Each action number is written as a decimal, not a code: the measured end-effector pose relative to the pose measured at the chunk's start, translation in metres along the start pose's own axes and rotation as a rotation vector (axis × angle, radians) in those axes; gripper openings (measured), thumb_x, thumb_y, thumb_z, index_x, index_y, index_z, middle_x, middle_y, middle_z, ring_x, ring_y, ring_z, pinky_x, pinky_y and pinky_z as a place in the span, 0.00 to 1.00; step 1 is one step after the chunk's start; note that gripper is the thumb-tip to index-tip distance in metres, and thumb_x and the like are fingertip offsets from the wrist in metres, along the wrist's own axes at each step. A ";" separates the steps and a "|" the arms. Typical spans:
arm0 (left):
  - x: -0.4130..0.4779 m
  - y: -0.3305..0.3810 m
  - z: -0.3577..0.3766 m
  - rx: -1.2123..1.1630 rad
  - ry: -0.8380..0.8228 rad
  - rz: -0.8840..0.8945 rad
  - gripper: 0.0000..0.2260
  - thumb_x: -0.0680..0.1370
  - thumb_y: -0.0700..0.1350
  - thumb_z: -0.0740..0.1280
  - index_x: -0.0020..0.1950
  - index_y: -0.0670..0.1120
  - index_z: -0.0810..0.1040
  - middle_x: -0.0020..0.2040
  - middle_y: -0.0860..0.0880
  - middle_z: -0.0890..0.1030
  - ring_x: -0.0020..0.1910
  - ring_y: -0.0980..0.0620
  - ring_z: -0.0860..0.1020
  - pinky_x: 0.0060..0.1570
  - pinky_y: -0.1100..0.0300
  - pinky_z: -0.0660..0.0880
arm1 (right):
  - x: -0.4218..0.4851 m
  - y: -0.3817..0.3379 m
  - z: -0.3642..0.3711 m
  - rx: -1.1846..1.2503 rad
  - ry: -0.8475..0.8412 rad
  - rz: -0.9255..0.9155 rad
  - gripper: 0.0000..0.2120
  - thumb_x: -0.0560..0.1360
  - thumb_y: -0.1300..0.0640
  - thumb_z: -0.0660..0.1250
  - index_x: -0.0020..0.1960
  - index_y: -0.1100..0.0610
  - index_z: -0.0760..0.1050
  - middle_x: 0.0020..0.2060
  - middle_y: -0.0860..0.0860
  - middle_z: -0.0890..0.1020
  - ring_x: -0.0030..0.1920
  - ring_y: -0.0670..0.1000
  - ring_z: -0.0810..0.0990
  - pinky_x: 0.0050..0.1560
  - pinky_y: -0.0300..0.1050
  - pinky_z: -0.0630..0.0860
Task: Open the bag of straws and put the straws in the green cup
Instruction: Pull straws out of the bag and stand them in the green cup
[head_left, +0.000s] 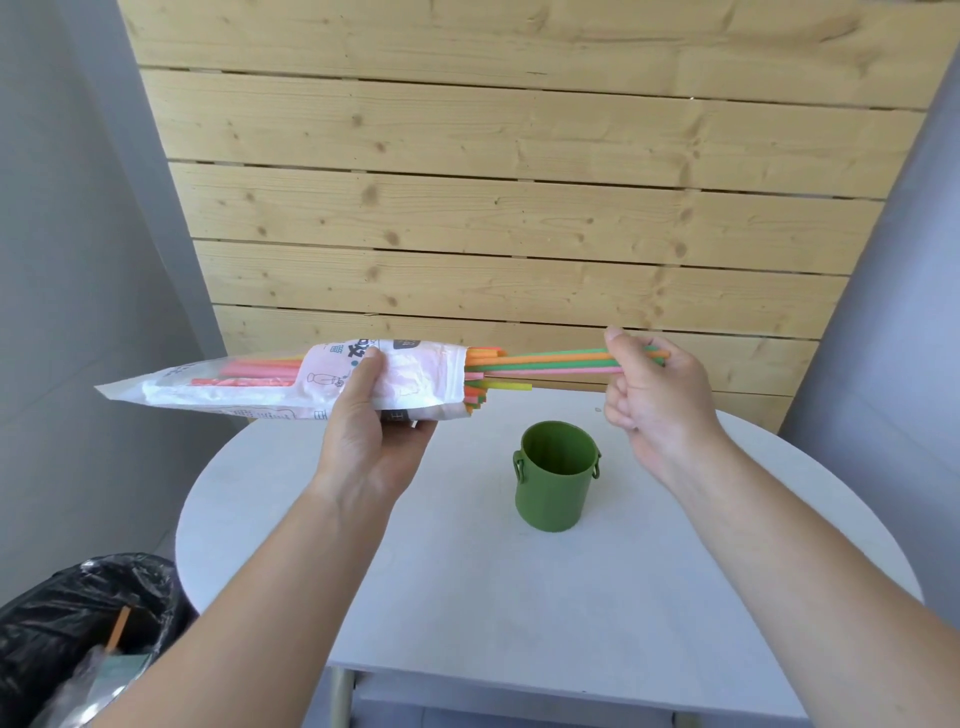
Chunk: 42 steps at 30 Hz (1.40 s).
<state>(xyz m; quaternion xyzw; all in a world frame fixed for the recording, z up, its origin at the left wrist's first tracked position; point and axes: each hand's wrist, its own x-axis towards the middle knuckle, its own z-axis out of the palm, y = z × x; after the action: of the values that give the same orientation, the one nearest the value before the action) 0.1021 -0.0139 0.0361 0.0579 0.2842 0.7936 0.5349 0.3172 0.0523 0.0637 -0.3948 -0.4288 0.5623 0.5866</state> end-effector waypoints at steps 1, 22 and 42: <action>0.000 0.001 -0.002 -0.006 -0.002 0.002 0.05 0.82 0.44 0.69 0.53 0.43 0.80 0.46 0.46 0.87 0.54 0.45 0.85 0.53 0.46 0.82 | 0.002 -0.004 -0.005 -0.004 -0.007 -0.003 0.13 0.78 0.58 0.70 0.39 0.55 0.69 0.22 0.47 0.59 0.21 0.47 0.55 0.24 0.37 0.51; 0.005 -0.003 -0.025 0.030 0.038 -0.029 0.07 0.81 0.45 0.69 0.56 0.44 0.80 0.56 0.45 0.85 0.60 0.45 0.84 0.62 0.43 0.79 | 0.017 -0.082 -0.093 -0.323 0.013 -0.125 0.13 0.80 0.56 0.67 0.39 0.54 0.67 0.20 0.43 0.60 0.20 0.45 0.57 0.20 0.35 0.55; -0.011 -0.016 -0.015 0.111 -0.002 -0.089 0.10 0.81 0.45 0.69 0.61 0.43 0.79 0.55 0.44 0.86 0.60 0.45 0.84 0.59 0.46 0.80 | 0.038 -0.112 -0.049 -0.933 -0.255 -0.160 0.15 0.77 0.51 0.71 0.36 0.55 0.71 0.27 0.50 0.62 0.26 0.51 0.58 0.27 0.40 0.57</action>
<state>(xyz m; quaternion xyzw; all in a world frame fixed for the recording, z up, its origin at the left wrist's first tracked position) 0.1142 -0.0256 0.0172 0.0756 0.3296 0.7519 0.5660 0.3994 0.0851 0.1566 -0.5091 -0.7325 0.3073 0.3315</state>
